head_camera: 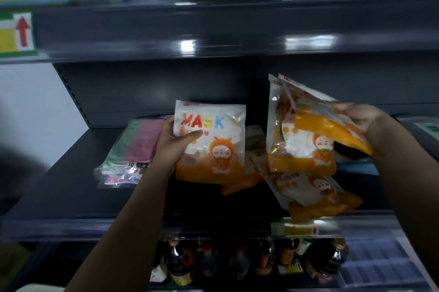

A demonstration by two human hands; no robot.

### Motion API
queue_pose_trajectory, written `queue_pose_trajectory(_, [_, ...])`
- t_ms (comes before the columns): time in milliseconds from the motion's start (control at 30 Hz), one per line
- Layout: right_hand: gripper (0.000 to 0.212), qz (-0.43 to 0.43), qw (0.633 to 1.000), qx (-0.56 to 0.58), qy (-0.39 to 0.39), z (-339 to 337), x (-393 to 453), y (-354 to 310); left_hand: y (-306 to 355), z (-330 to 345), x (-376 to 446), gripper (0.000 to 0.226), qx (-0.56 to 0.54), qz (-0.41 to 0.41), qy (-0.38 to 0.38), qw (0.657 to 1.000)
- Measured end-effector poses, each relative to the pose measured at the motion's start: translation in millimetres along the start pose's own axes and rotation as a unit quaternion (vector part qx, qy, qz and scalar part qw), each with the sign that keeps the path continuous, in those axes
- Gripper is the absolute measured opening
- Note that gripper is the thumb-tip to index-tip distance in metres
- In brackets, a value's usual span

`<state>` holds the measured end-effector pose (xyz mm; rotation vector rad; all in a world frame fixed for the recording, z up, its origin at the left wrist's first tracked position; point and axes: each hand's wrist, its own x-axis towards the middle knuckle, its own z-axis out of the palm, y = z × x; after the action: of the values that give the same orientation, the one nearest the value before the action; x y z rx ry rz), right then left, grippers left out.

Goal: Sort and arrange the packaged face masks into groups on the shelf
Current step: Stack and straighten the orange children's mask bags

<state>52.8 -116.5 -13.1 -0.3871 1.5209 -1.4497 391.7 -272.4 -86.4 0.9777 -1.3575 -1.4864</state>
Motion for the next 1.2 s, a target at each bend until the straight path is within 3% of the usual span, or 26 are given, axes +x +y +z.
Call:
queue_pose_trajectory(100, [0.032, 0.029, 0.998, -0.040, -0.033, -5.0, 3.6, 7.5, -4.6, 3.3, 1.4, 0.058, 0.038, 0.003, 0.007, 0.999])
queue_pose_trajectory(233, [0.015, 0.056, 0.986, -0.153, -0.024, -4.2, 17.8, 25.3, -7.3, 3.6, 2.9, 0.034, 0.035, -0.005, 0.023, 0.999])
queue_pose_trajectory(367, [0.009, 0.003, 0.953, -0.302, 0.015, 8.0, 17.7, 38.3, -8.0, 0.7, 4.0, 0.040, -0.016, -0.017, 0.051, 0.998])
queue_pose_trajectory(400, [0.023, -0.031, 0.943, -0.330, 0.032, 9.5, 20.8, 41.6, -8.1, 0.4, 3.8, 0.039, -0.025, -0.019, 0.061, 0.998])
queue_pose_trajectory(467, [0.076, -0.092, 0.916, -0.388, 0.039, 11.9, 19.9, 46.3, -8.5, 0.2, 2.3, 0.039, -0.035, -0.019, 0.066, 0.997])
queue_pose_trajectory(533, [0.112, -0.171, 0.871, -0.461, 0.026, 15.1, 10.0, 50.2, -11.1, -1.0, 1.8, 0.044, -0.035, -0.021, 0.065, 0.997])
queue_pose_trajectory(600, [0.108, -0.267, 0.823, -0.500, 0.027, 18.4, -11.5, 51.6, -12.4, -3.1, -0.5, 0.054, -0.034, -0.022, 0.062, 0.997])
queue_pose_trajectory(667, [0.106, -0.320, 0.770, -0.551, -0.020, 19.1, -36.8, 56.9, -14.5, -4.8, -2.5, 0.060, -0.045, -0.030, 0.052, 0.997])
queue_pose_trajectory(767, [0.113, -0.277, 0.653, -0.690, -0.146, 8.1, -61.2, 80.0, -16.1, -2.1, -6.8, 0.055, -0.045, -0.032, 0.036, 0.998])
queue_pose_trajectory(833, [0.109, -0.273, 0.593, -0.737, -0.175, -3.6, -60.0, 99.6, -16.4, 1.2, -9.4, 0.052, -0.059, -0.033, 0.046, 0.997])
queue_pose_trajectory(967, [0.104, -0.298, 0.626, -0.703, -0.159, -8.5, -42.8, 113.9, -12.7, 5.9, -14.2, 0.051, -0.130, -0.054, 0.055, 0.989])
queue_pose_trajectory(1067, [0.097, -0.316, 0.606, -0.717, -0.138, 1.8, -21.4, 114.5, -11.9, 7.6, -16.8, 0.047, -0.141, -0.076, 0.047, 0.986])
queue_pose_trajectory(1200, [0.093, -0.320, 0.617, -0.702, -0.155, 31.4, -3.8, 110.4, -18.2, 12.6, -17.9, 0.077, -0.161, -0.122, 0.013, 0.979])
